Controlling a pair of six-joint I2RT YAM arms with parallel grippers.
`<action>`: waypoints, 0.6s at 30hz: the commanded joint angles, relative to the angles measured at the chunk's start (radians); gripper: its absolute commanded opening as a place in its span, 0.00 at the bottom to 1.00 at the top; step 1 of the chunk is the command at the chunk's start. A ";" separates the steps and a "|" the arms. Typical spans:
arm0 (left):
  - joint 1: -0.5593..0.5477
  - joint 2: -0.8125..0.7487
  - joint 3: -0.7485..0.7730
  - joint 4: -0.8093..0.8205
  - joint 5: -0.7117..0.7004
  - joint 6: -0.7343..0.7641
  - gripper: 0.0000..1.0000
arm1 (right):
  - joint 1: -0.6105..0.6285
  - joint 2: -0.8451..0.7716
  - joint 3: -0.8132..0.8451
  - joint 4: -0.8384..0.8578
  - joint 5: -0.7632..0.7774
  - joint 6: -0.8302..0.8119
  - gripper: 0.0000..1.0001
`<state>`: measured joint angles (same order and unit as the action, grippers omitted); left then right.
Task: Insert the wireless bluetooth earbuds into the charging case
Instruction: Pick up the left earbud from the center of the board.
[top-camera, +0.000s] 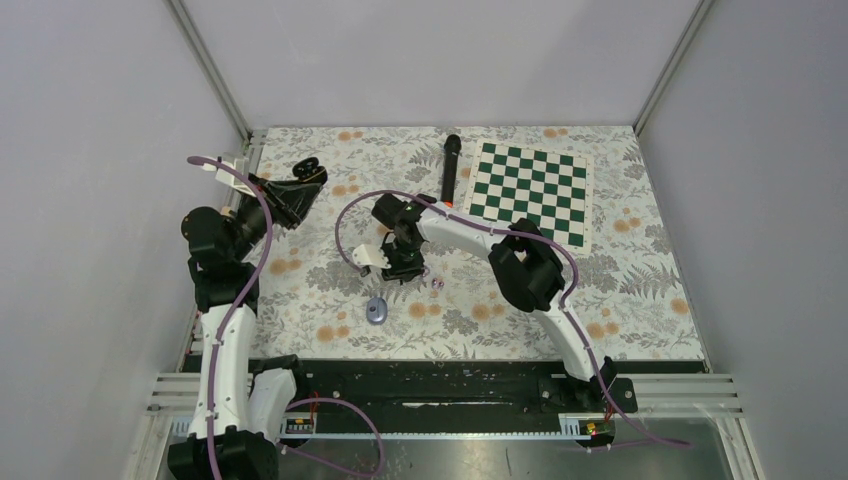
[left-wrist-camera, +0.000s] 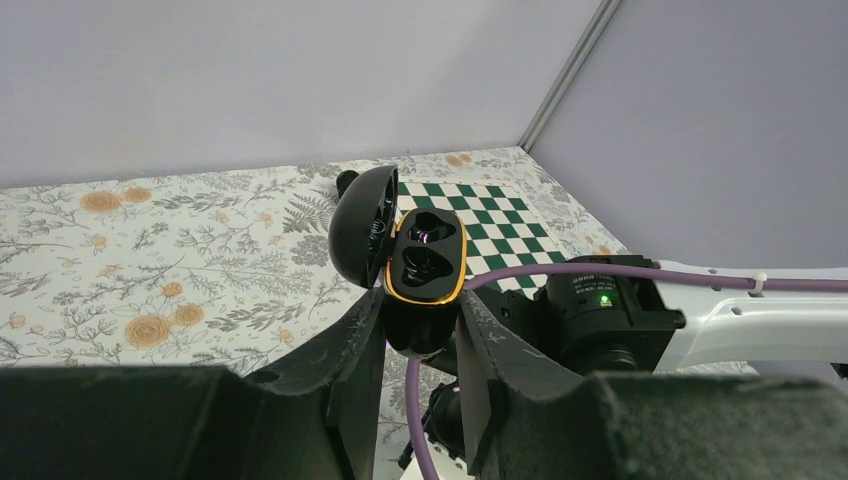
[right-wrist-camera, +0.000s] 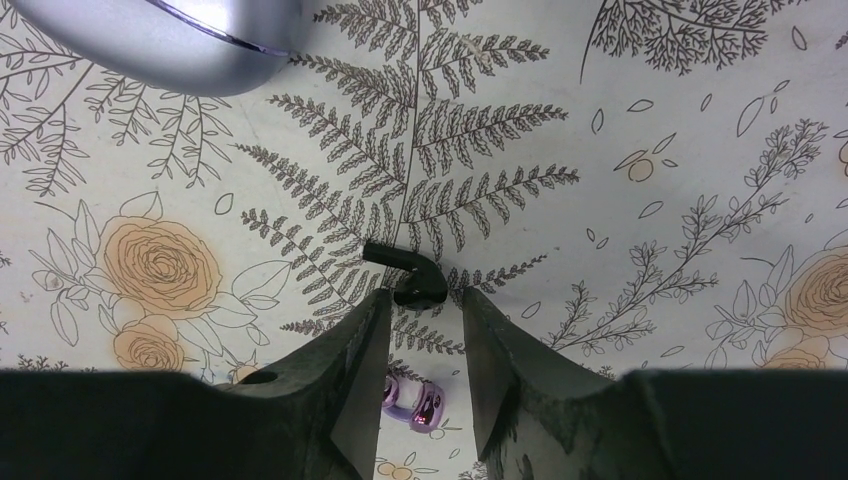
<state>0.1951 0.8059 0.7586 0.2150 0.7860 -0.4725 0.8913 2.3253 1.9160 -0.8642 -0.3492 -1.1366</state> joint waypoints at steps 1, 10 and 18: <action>0.006 -0.008 -0.010 0.076 0.016 -0.013 0.00 | 0.018 0.009 0.040 -0.026 0.016 -0.008 0.39; 0.006 -0.006 -0.022 0.092 0.021 -0.021 0.00 | 0.021 0.007 0.034 -0.029 0.020 -0.014 0.35; 0.006 -0.006 -0.027 0.095 0.021 -0.021 0.00 | 0.024 0.008 0.030 -0.022 0.027 -0.008 0.41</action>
<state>0.1951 0.8066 0.7326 0.2451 0.7868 -0.4839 0.9009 2.3257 1.9167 -0.8650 -0.3302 -1.1378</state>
